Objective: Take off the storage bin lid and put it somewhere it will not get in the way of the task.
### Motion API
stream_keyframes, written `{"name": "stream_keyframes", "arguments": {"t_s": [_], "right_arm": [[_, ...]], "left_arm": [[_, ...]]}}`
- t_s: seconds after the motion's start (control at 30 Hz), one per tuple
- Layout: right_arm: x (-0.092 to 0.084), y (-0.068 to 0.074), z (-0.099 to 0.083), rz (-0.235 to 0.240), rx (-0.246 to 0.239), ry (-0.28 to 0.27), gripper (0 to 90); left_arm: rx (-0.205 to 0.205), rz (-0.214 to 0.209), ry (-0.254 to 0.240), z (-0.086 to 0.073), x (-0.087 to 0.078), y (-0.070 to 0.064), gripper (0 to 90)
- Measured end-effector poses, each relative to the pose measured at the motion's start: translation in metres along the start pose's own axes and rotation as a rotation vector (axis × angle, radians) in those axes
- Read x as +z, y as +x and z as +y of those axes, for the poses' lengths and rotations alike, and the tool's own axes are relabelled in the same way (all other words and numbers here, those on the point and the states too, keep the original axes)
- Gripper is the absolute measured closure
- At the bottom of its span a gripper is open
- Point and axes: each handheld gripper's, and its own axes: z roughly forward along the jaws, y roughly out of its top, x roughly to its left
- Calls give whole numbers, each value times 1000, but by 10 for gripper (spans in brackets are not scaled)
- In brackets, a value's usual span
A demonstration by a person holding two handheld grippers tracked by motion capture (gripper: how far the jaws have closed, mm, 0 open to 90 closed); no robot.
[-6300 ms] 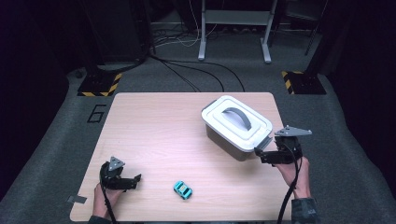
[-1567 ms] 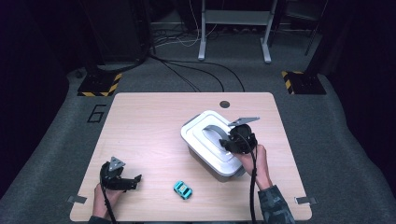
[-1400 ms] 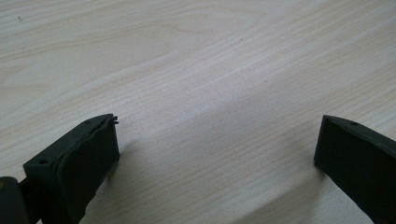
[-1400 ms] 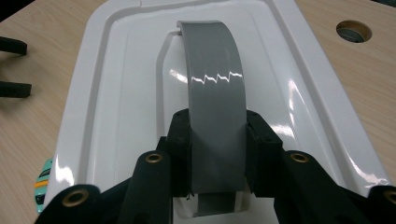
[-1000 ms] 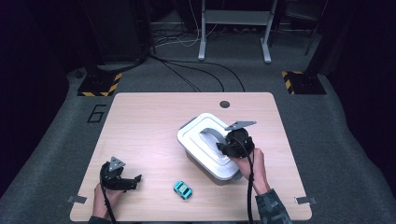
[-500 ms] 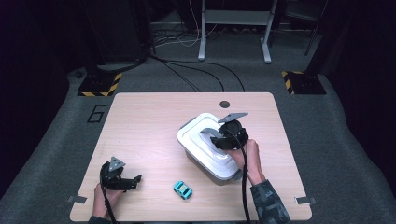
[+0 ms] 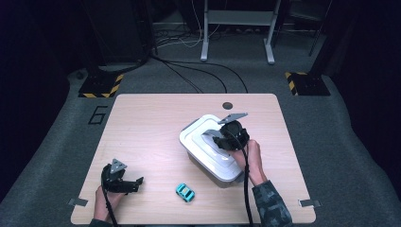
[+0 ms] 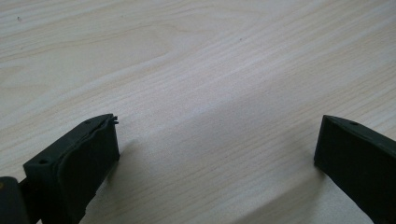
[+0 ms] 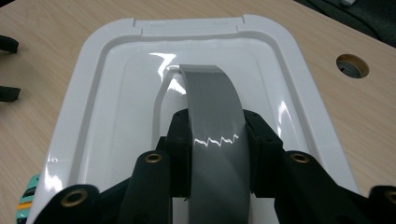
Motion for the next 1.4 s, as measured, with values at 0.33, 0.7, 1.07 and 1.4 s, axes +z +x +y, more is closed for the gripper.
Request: {"name": "stream_keyframes", "arguments": {"t_s": [0.33,0.7,1.07,1.4], "right_arm": [[-18,1,7,-14,4,-38,668],[-33,-8,16,-40,2,-64,668],[-46,-26,18,-82,32,-84,668],[-56,-45,15,-129,79,-86,668]], "left_arm": [[2,-2,3,0,0,0,0],[1,-1,0,0,0,0,0],[2,-1,0,0,0,0,0],[1,-5,11,0,-1,0,0]]}}
